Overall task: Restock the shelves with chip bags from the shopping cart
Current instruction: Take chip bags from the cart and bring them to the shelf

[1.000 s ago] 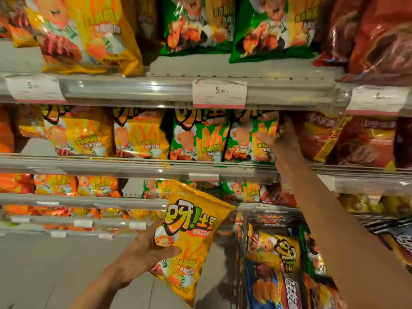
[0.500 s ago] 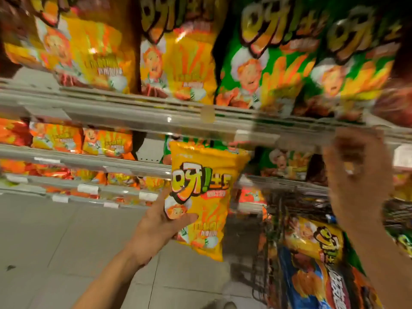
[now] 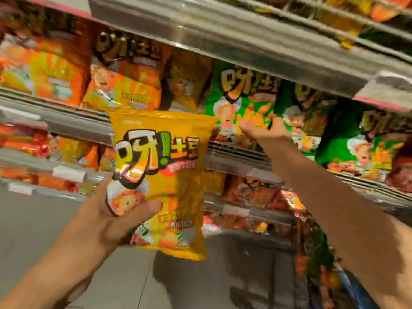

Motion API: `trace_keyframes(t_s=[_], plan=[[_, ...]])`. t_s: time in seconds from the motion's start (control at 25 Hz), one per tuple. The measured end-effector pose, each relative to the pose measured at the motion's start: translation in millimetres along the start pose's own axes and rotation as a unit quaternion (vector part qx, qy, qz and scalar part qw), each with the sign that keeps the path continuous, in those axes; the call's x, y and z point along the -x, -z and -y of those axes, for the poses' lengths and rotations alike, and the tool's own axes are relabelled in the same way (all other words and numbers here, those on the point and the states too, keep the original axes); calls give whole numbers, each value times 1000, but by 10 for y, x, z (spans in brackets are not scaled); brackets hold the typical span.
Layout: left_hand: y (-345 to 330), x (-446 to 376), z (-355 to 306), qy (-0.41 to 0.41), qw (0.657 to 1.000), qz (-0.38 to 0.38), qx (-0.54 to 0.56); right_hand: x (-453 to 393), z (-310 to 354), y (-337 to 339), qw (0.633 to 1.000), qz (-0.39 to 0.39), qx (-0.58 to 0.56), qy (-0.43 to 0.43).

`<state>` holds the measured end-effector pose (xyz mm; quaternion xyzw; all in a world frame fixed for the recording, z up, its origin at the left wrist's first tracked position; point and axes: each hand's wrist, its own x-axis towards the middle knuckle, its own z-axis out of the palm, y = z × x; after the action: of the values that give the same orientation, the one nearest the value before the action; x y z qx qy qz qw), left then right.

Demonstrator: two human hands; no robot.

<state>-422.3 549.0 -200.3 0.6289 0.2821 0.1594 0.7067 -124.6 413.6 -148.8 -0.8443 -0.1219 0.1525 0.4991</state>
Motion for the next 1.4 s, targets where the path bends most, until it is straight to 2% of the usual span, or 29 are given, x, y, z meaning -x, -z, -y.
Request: trace_keyframes(t_s=[0.2, 0.4, 0.52, 0.76, 0.84, 1.04, 1.24, 1.4], plan=[[134, 44, 43, -17, 999, 11, 28, -138, 67, -57, 999, -47, 0, -21], [56, -21, -21, -72, 996, 3, 48, -14, 45, 212, 989, -105, -68, 73], [-42, -82, -55, -101, 994, -2, 47, 16, -108, 550, 985, -96, -89, 114], [-199, -223, -97, -90, 995, -37, 27, 60, -386, 1079, 977, -122, -151, 90], [-274, -273, -150, -98, 994, -49, 10, 100, -436, 1143, 980, -104, -136, 97], [-630, -608, -469, -132, 991, -22, -3, 212, -472, 1327, 984, -55, -121, 116], [-1056, -1084, -820, -182, 982, -26, -47, 167, -587, 1505, 981, -80, -127, 121], [-1428, -1375, -818, -213, 974, -49, -62, 29, -711, 1567, 976, -107, -141, 131]])
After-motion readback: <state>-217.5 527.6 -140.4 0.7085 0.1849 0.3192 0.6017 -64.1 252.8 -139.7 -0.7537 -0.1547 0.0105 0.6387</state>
